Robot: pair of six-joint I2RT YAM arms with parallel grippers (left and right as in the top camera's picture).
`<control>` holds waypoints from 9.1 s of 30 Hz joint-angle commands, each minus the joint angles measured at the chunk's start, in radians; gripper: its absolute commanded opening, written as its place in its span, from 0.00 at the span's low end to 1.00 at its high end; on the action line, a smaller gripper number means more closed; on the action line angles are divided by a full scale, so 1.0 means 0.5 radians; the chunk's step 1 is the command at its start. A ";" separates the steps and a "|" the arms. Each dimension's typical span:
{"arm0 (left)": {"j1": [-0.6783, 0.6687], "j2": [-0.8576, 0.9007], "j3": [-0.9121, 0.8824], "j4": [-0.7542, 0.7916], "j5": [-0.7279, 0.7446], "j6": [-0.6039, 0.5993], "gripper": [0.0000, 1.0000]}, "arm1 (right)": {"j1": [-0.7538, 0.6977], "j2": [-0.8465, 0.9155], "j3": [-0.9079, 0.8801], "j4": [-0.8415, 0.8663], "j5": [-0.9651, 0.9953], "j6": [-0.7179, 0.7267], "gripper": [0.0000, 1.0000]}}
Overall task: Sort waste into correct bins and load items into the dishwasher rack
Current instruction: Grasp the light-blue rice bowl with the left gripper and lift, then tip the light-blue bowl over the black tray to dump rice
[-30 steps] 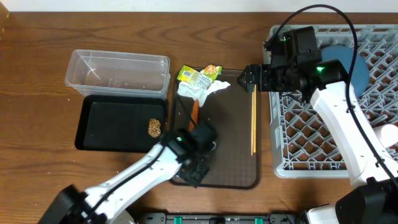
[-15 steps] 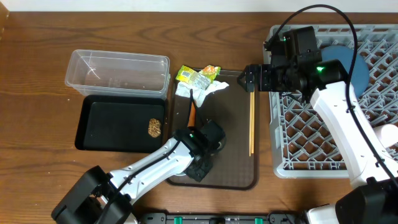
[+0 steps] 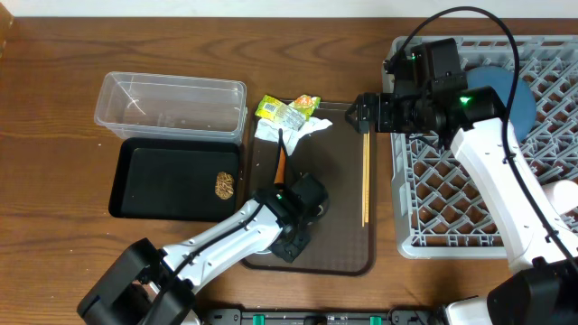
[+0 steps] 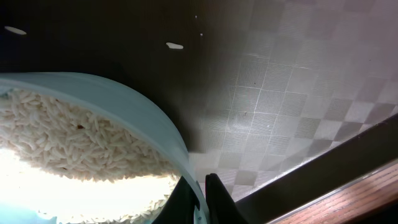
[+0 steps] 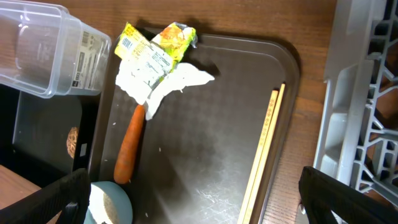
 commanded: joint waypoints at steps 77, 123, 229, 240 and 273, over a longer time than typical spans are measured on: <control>2.591 -0.612 -0.381 0.590 2.423 0.469 0.06 | 0.011 0.002 0.008 -0.019 0.030 0.024 0.99; 2.607 -0.613 -0.407 0.516 2.453 0.385 0.06 | 0.011 0.002 0.008 -0.005 0.030 0.025 0.99; 2.616 -0.612 -0.483 1.116 2.475 -0.293 0.06 | 0.011 0.002 0.008 0.020 0.030 0.025 0.99; 2.620 -0.613 -0.486 1.061 2.413 -0.384 0.06 | 0.011 0.002 0.007 0.004 0.030 0.025 0.99; 2.489 -0.616 -0.490 1.135 2.200 -0.485 0.06 | 0.011 0.002 0.007 -0.006 0.029 0.026 0.99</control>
